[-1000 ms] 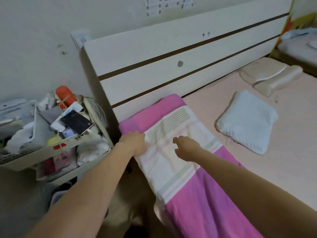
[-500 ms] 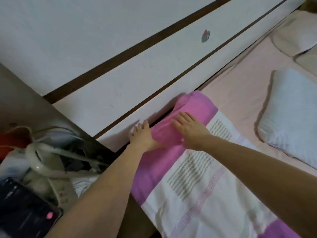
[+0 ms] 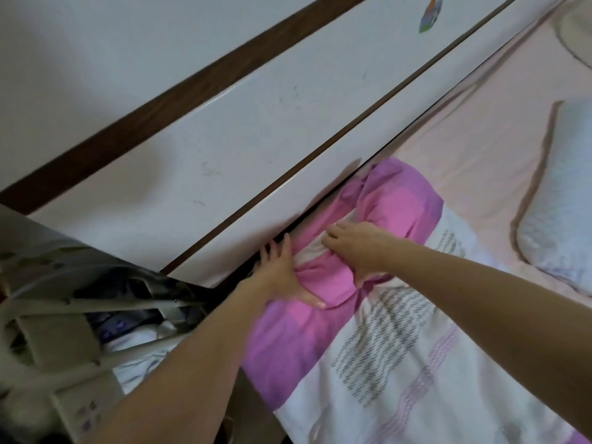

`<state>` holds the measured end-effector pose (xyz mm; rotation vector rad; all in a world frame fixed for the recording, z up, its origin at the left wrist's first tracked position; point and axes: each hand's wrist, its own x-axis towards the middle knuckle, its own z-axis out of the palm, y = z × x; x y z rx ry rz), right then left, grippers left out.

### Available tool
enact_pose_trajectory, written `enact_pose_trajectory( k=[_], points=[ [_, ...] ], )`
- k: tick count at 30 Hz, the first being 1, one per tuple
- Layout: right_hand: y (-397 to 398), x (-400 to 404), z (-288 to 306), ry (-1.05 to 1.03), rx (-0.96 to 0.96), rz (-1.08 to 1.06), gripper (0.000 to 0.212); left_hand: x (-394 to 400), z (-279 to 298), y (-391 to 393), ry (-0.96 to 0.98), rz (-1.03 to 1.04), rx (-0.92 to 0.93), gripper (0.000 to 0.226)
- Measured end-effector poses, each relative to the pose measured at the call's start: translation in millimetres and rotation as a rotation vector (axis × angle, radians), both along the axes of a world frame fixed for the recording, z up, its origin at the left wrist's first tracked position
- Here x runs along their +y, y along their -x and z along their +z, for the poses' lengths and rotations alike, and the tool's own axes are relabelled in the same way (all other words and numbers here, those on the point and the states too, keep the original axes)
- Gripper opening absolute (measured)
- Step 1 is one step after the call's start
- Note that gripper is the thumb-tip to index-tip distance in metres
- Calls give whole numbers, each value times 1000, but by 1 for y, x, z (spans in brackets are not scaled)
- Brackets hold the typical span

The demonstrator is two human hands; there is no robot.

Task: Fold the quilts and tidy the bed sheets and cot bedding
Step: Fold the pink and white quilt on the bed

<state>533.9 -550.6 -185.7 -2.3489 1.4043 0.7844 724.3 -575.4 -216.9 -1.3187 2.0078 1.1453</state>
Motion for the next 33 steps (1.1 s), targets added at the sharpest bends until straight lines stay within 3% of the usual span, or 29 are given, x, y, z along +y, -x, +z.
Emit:
enact_pose_trajectory(
  k=[3, 5, 7, 11, 16, 19, 21, 26, 28, 33],
  points=[
    [-2, -21, -18, -106, 26, 53, 138, -9, -28, -6, -101, 67, -20, 160],
    [-6, -31, -26, -157, 72, 100, 148, -2, -35, -6, 4, 46, 33, 150],
    [-14, -33, -24, -194, 95, 118, 139, 2, -31, -4, 108, -8, 59, 131],
    [-15, -9, 1, -112, 68, 55, 84, 16, 9, 11, 201, -235, 15, 85],
    [8, 58, 65, 136, -52, -68, 43, 52, 83, 30, 337, -325, 52, 68],
    [32, 116, 108, 257, -83, -126, 42, 93, 131, 55, 373, -410, 132, 56],
    [52, 165, 140, 313, -61, -211, 45, 130, 166, 79, 397, -467, 167, 61],
    [97, 336, 220, 483, 13, -431, 49, 274, 249, 148, 443, -617, 275, 57],
    [107, 402, 236, 632, -29, -484, 50, 329, 265, 167, 468, -673, 288, 58],
    [114, 582, 253, 684, 14, -796, 53, 490, 289, 201, 512, -762, 364, 39]
  ],
)
